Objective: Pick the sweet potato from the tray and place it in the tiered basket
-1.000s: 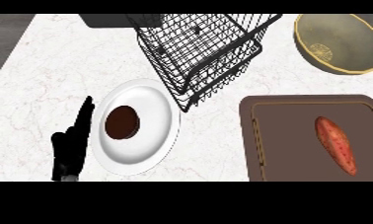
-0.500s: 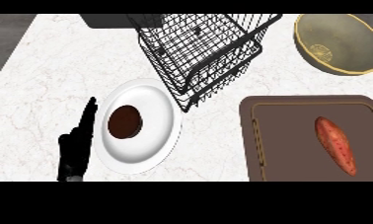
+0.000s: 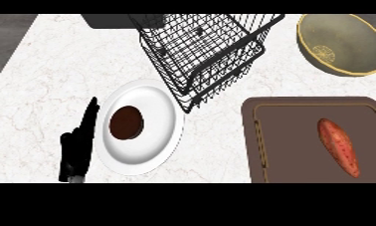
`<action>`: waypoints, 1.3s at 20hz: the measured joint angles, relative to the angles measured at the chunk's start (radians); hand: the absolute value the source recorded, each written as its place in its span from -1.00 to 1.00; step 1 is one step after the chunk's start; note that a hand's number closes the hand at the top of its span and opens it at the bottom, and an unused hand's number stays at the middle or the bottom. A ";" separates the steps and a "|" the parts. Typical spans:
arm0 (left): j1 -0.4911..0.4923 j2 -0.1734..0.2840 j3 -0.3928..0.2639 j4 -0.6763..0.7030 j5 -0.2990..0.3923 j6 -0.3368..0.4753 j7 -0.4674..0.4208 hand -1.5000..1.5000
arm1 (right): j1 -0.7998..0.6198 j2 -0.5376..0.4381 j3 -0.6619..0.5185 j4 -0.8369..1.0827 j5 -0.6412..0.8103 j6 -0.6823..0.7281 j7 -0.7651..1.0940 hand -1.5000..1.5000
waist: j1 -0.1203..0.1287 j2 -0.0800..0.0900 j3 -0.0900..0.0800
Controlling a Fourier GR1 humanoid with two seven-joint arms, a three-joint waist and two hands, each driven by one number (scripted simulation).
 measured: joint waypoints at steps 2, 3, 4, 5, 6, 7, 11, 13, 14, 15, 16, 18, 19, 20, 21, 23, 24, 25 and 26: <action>0.007 -0.001 0.010 0.004 0.003 -0.014 -0.015 0.00 | 0.015 0.024 0.009 -0.055 0.032 -0.029 0.027 -1.00 | -0.001 0.000 0.000; 0.009 -0.003 0.012 0.001 0.001 -0.016 -0.016 0.00 | 0.027 0.037 0.011 -0.083 0.050 -0.041 0.034 -1.00 | -0.001 0.000 0.000; 0.007 -0.010 0.013 0.012 -0.004 -0.017 -0.031 0.00 | 0.025 0.047 0.018 -0.103 0.067 -0.052 0.050 -1.00 | -0.001 0.000 0.001; 0.003 -0.016 0.010 0.009 -0.015 -0.005 -0.020 0.00 | 0.028 0.057 0.033 -0.124 0.092 -0.063 0.058 -1.00 | 0.000 0.000 0.001; -0.001 -0.021 0.009 0.014 -0.023 -0.001 -0.018 0.00 | 0.023 0.069 0.053 -0.127 0.125 -0.072 0.057 -1.00 | 0.002 0.000 0.001; -0.001 -0.020 0.009 0.009 -0.027 0.000 -0.010 0.00 | 0.019 0.071 0.065 -0.147 0.144 -0.080 0.079 -1.00 | 0.003 0.001 0.002; -0.004 -0.019 0.015 0.004 -0.028 -0.014 0.006 0.00 | 0.005 0.074 0.122 -0.184 0.205 -0.062 0.145 -1.00 | 0.006 0.002 0.001; 0.009 -0.013 0.020 -0.018 -0.029 -0.022 0.019 0.00 | 0.010 0.085 0.136 -0.204 0.229 -0.051 0.171 -1.00 | 0.006 0.002 0.000; 0.019 -0.015 0.018 -0.023 -0.033 -0.027 0.007 0.00 | 0.000 0.091 0.140 -0.193 0.237 -0.041 0.178 -1.00 | 0.006 0.002 0.001; 0.009 -0.023 0.019 -0.009 -0.038 -0.026 0.008 0.00 | -0.019 0.103 0.148 -0.190 0.247 -0.037 0.193 -1.00 | 0.007 0.002 0.001; 0.012 -0.019 0.026 -0.014 -0.034 -0.039 0.013 0.00 | -0.010 0.113 0.144 -0.201 0.253 -0.029 0.200 -1.00 | 0.006 0.002 0.001; 0.011 -0.023 0.040 0.006 -0.024 -0.065 -0.016 0.00 | -0.027 0.131 0.143 -0.197 0.257 -0.011 0.217 -1.00 | 0.005 0.001 0.002; 0.009 -0.036 0.035 0.004 -0.040 -0.046 -0.012 0.00 | -0.037 0.151 0.154 -0.207 0.263 -0.016 0.237 -1.00 | 0.006 0.001 0.002; 0.014 -0.040 0.034 -0.005 -0.053 -0.035 -0.007 0.00 | -0.030 0.164 0.153 -0.219 0.272 -0.012 0.239 -1.00 | 0.005 0.001 0.002; 0.012 -0.045 0.036 -0.003 -0.056 -0.033 -0.002 0.00 | -0.038 0.177 0.161 -0.218 0.284 -0.012 0.243 -1.00 | 0.006 0.001 0.002; 0.019 -0.050 0.039 -0.010 -0.063 -0.031 -0.004 0.00 | -0.060 0.189 0.173 -0.217 0.296 0.003 0.270 -1.00 | 0.007 0.001 0.002; 0.020 -0.051 0.042 -0.007 -0.063 -0.036 -0.011 0.00 | -0.064 0.186 0.173 -0.216 0.298 0.021 0.279 -1.00 | 0.007 0.001 0.002; 0.022 -0.045 0.045 -0.019 -0.060 -0.045 0.006 0.00 | -0.062 0.182 0.172 -0.233 0.292 0.036 0.303 -1.00 | 0.006 0.002 0.001; 0.019 -0.044 0.046 -0.019 -0.062 -0.048 0.015 0.00 | -0.069 0.186 0.183 -0.217 0.310 0.047 0.301 -1.00 | 0.007 0.002 0.001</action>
